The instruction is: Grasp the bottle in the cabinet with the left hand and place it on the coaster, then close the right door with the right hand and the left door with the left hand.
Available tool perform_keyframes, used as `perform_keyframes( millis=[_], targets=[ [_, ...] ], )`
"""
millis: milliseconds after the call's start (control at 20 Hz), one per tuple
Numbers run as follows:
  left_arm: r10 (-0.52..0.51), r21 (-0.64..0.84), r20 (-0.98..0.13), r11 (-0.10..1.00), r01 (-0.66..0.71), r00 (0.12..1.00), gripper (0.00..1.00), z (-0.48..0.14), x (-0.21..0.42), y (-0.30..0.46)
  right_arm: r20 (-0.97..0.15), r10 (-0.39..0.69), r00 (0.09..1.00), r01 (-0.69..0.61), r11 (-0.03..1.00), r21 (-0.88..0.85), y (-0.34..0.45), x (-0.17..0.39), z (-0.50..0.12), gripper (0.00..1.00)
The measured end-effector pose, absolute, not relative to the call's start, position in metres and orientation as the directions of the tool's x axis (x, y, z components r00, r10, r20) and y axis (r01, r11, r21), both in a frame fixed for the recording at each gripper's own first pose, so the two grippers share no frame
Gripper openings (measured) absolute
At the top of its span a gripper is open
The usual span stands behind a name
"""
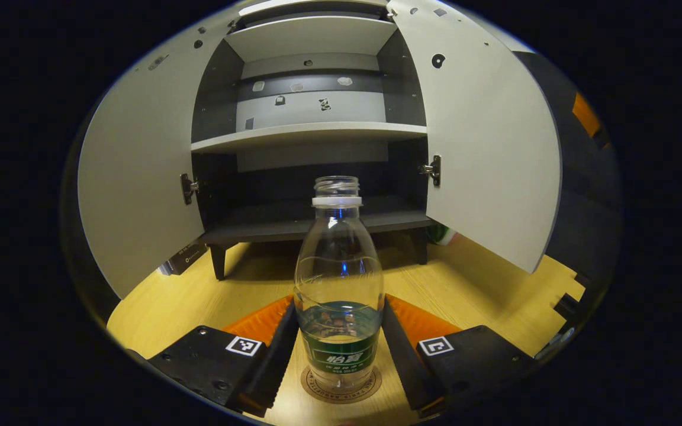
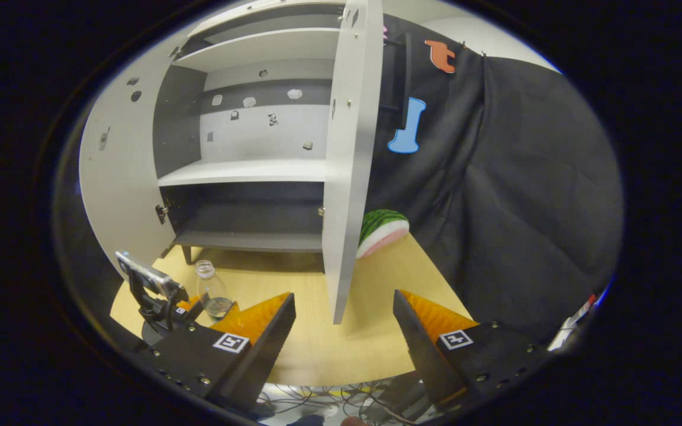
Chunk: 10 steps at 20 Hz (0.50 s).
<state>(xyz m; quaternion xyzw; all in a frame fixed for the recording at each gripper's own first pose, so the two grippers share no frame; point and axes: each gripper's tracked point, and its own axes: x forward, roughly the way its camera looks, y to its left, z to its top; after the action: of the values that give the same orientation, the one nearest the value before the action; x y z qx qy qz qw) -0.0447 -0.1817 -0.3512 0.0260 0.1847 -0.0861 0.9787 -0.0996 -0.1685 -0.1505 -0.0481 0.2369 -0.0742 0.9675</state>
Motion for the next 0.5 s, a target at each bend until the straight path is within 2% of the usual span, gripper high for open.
perform_keyframes(
  millis=[150,200,350,500],
  targets=[
    [-0.153,0.031,-0.384,0.983,0.179,0.911,0.81,-0.3605,-0.0513,-0.1798,-0.452,-0.160,0.878,0.112,0.985,-0.131,-0.1672,-0.0986,-0.1505,1.00],
    [-0.161,0.038,-0.354,0.982,0.186,0.922,0.82,-0.3538,-0.0494,-0.1816,-0.452,-0.159,0.878,0.111,0.985,-0.131,-0.1672,-0.0987,-0.1497,1.00],
    [-0.154,0.064,-0.353,0.980,0.188,0.923,0.83,-0.3575,-0.0513,-0.1784,-0.453,-0.157,0.878,0.110,0.986,-0.128,-0.1691,-0.1003,-0.1496,1.00],
    [-0.151,0.036,-0.369,0.984,0.176,0.917,0.83,-0.3577,-0.0566,-0.1790,-0.457,-0.156,0.876,0.112,0.986,-0.123,-0.1688,-0.0997,-0.1491,1.00]
  ],
)
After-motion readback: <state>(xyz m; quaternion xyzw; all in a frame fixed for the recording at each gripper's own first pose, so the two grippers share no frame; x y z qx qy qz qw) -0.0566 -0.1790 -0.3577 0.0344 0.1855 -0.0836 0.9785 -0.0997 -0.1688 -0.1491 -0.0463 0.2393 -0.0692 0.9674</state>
